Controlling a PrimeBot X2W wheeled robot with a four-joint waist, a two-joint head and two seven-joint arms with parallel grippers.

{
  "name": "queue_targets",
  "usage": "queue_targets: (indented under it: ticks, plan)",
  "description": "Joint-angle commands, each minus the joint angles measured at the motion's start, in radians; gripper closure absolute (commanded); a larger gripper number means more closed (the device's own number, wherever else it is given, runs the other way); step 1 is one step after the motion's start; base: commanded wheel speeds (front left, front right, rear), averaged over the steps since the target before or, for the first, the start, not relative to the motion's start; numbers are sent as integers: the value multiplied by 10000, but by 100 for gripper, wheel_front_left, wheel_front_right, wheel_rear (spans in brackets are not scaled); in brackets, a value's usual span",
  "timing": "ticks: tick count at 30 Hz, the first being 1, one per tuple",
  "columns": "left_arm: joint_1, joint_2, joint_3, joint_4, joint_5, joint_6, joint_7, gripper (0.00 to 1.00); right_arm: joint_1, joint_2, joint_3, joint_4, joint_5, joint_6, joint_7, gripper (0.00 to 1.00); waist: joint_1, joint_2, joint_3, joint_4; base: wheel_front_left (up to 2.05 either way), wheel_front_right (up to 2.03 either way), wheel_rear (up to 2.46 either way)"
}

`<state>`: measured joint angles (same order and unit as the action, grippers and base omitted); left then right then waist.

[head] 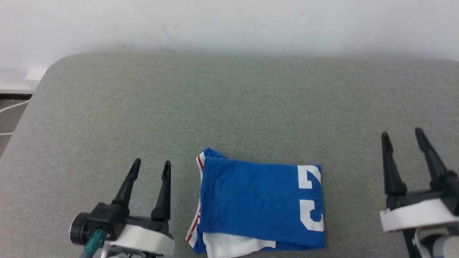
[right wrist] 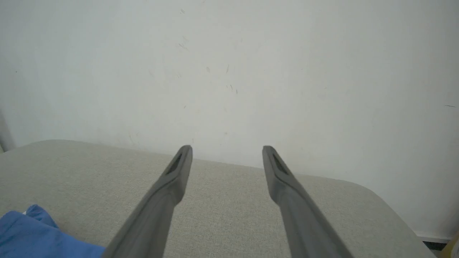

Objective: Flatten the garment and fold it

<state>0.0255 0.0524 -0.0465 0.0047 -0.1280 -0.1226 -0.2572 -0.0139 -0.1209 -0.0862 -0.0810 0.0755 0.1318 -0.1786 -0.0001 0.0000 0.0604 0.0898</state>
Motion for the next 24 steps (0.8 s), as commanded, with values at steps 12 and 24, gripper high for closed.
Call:
queue_targets:
  ticks: [12,24]
  plan:
    - [3,-22,-72,64,54,-78,-45,0,931,232,355,-514,612,-11,828,0,1,0,463,-168,0,0,0]
    - [-579,-22,-248,39,104,-79,-45,0,200,-1445,1347,12,6346,-11,6812,0,1,0,1538,257,0,0,0]
